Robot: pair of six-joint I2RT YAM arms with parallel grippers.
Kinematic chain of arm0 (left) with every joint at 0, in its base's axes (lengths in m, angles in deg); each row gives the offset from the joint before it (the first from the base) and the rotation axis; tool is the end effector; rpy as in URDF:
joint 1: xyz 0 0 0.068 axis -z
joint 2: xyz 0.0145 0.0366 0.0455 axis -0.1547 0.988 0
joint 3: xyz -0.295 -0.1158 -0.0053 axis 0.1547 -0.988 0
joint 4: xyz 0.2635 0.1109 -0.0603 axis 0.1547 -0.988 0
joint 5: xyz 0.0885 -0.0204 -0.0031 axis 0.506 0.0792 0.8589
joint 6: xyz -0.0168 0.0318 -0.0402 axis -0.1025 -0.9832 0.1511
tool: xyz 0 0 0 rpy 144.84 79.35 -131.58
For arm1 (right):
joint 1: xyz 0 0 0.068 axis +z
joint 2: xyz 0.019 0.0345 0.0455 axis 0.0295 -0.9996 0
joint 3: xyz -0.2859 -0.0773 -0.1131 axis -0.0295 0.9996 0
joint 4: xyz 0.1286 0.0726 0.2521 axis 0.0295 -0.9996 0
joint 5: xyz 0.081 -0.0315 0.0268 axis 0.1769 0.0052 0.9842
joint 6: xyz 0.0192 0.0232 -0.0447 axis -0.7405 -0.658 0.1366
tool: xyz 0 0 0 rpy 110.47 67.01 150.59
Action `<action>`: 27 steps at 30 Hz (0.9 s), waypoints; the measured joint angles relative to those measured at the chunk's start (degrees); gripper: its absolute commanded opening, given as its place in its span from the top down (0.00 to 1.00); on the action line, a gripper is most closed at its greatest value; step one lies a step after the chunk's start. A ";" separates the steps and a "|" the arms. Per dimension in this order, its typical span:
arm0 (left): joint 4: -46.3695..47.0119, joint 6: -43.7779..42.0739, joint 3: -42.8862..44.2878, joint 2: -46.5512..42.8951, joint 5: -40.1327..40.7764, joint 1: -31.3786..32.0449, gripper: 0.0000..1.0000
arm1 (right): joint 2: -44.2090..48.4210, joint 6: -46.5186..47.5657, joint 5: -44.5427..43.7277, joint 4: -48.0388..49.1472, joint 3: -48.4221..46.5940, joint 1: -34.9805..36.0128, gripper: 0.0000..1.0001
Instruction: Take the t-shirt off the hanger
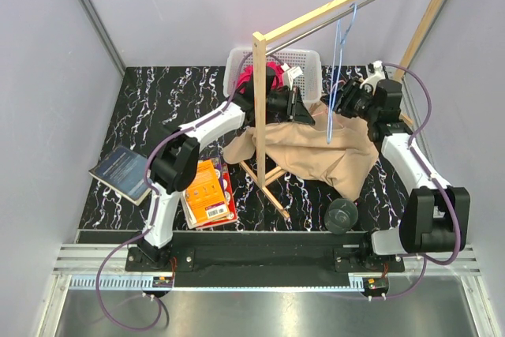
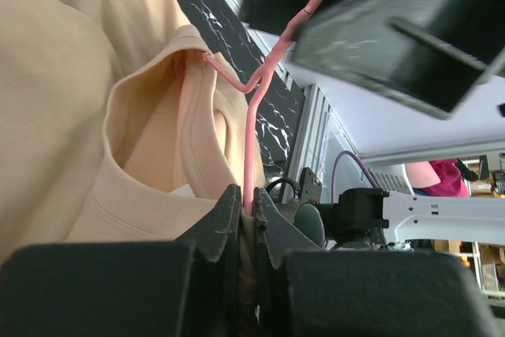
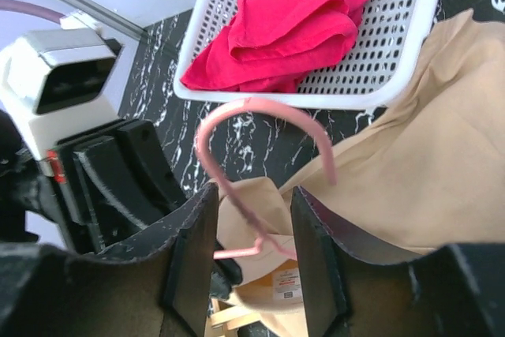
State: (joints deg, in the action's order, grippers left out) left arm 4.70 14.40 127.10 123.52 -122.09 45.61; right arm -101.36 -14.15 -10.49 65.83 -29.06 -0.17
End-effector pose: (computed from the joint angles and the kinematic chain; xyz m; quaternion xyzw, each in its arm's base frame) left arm 0.4303 -0.3545 0.2942 0.2236 0.7584 -0.5815 0.1916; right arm 0.3459 0.0264 0.3402 0.0413 0.7897 0.3472 0.5040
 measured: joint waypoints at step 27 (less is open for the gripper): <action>-6.21 -4.39 -16.28 -26.99 3.56 -19.91 0.34 | 5.03 5.22 -12.50 -0.66 5.88 2.86 1.00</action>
State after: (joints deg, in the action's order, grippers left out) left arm -1.50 10.01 110.82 96.53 -118.53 25.70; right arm -96.33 -8.92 -22.99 65.17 -23.18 2.69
